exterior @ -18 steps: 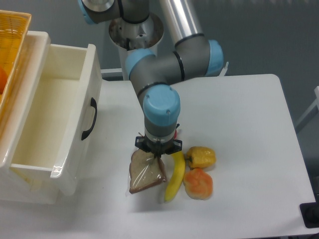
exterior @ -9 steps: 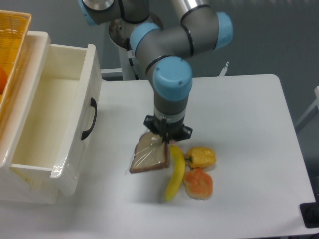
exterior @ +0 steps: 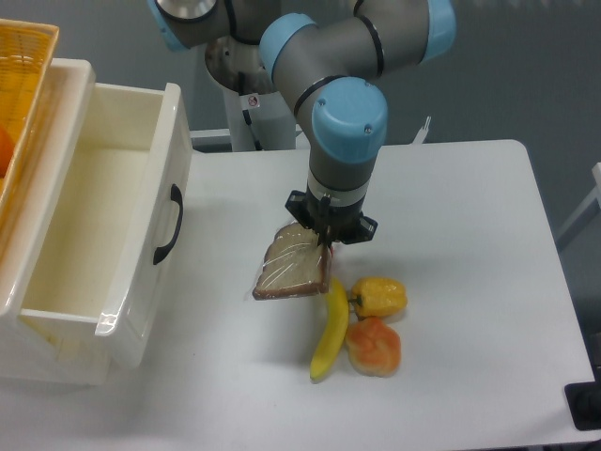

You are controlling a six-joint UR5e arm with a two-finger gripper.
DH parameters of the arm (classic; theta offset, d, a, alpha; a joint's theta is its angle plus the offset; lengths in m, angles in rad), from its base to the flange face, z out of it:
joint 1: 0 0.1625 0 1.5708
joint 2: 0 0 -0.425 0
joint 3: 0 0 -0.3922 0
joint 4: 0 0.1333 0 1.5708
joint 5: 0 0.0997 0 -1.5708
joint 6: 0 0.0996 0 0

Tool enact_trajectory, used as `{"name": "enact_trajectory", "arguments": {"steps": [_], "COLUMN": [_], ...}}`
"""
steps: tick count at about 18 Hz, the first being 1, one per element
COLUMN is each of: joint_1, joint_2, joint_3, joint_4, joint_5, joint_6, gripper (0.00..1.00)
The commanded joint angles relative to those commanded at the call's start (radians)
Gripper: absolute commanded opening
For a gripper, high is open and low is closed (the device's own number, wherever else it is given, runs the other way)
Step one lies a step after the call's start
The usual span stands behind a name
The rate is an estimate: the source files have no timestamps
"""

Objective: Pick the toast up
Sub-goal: 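Lift the bagged toast up off the table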

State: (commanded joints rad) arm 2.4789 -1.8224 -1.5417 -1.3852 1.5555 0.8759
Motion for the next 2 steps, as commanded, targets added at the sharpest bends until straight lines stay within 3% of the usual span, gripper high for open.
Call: {"name": "enact_trajectory", "arguments": {"steps": [2], "joint_1": [0.002], "joint_2": [0.002], "joint_3": [0.000], "joint_4": [0.000], "joint_5": [-0.005], "joint_6": [0.000], "gripper": [0.00]}}
